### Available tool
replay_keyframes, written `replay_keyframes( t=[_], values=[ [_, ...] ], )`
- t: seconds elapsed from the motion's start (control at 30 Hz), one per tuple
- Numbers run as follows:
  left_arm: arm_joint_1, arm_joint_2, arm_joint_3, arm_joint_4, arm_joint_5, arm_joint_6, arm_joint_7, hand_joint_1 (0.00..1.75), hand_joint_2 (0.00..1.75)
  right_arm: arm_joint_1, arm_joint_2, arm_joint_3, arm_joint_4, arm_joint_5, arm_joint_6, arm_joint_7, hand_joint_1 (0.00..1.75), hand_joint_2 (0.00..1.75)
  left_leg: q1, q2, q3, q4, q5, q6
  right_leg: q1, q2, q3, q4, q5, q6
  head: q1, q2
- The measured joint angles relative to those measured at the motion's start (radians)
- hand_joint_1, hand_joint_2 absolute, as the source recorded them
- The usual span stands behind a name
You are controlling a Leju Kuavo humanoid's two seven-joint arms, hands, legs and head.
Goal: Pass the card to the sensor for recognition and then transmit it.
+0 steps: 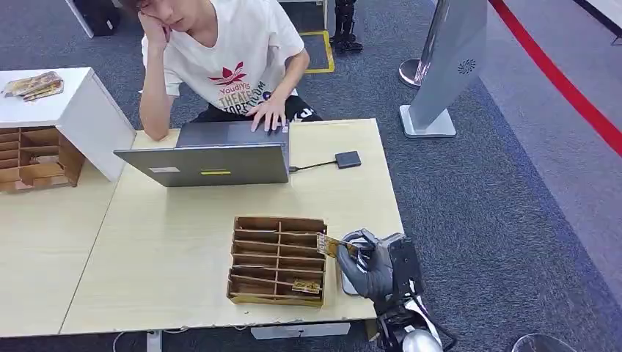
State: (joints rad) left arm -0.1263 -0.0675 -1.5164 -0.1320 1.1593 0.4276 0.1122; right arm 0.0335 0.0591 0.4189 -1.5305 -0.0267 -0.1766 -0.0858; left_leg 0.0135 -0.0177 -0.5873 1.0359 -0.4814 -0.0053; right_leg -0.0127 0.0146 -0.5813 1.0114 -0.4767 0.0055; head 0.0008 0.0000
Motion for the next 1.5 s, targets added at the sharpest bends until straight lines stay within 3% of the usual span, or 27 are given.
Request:
replay_keyframes(
  t=[0.5,1.03,1.5],
  values=[
    [0.0,0.002,0.002,0.0,0.011,0.0,-0.003,0.0,0.0,-0.012,-0.005,-0.011,-0.022,0.023,-0.067,-0.042,1.75,1.75,0.0,0.0,0.0,0.0,0.0,0.0,0.0,0.0,0.0,0.0,0.0,0.0,0.0,0.0],
    [0.0,0.011,0.017,0.0,0.032,0.0,-0.002,0.0,0.0,0.018,-0.044,-0.071,-0.056,0.088,-0.148,-0.034,1.75,1.75,0.0,0.0,0.0,0.0,0.0,0.0,0.0,0.0,0.0,0.0,0.0,0.0,0.0,0.0],
    [0.001,0.014,0.024,0.0,0.04,-0.006,-0.003,0.0,0.0,0.058,-0.101,-0.074,-0.045,0.122,-0.105,0.03,1.75,1.75,0.0,0.0,0.0,0.0,0.0,0.0,0.0,0.0,0.0,0.0,0.0,0.0,0.0,0.0]
  ],
)
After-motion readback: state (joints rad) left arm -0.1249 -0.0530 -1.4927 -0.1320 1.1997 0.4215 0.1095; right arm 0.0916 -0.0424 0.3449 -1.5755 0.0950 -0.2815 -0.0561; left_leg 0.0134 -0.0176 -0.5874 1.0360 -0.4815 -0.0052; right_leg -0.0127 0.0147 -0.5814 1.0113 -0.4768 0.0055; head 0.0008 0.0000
